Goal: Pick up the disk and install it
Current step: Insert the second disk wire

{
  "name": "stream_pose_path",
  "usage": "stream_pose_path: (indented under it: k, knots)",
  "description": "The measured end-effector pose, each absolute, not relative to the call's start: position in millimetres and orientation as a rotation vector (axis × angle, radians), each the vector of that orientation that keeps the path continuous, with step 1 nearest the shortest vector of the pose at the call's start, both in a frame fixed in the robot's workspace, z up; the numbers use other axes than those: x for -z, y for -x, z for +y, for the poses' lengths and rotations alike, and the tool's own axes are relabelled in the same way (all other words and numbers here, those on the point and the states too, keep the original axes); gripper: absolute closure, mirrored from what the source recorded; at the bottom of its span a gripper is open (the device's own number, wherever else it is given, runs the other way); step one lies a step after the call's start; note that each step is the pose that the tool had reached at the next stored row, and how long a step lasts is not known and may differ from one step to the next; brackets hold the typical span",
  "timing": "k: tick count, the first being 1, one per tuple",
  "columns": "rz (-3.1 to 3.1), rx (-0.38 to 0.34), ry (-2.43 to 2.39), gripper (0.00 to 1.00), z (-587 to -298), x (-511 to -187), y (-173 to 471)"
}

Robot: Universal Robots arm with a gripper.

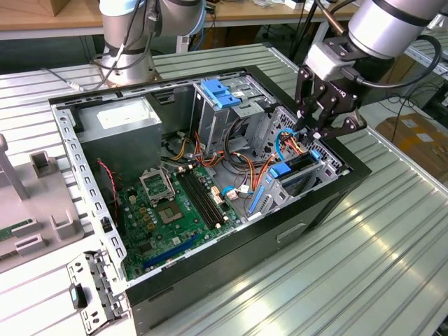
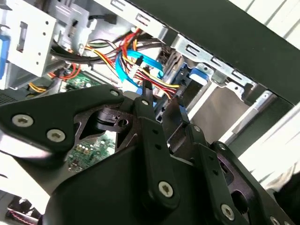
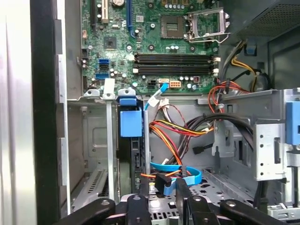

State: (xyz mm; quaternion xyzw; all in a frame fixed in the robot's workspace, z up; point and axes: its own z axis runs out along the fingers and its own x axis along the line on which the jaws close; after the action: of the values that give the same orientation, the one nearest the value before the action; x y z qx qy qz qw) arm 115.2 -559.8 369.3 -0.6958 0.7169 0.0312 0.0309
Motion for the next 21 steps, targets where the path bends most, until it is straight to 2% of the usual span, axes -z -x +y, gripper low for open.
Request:
stream_pose_path:
  k: [11, 12, 15, 21]
  knots:
    - [2.209, -0.094, 2.146, 0.64, -559.8, -363.6, -114.0]
    - [2.209, -0.094, 2.146, 0.65, -559.8, -363.6, -114.0]
    - [2.209, -0.094, 2.146, 0.84, -559.8, -363.6, -114.0]
    - [2.209, -0.094, 2.146, 0.84, -559.8, -363.6, -114.0]
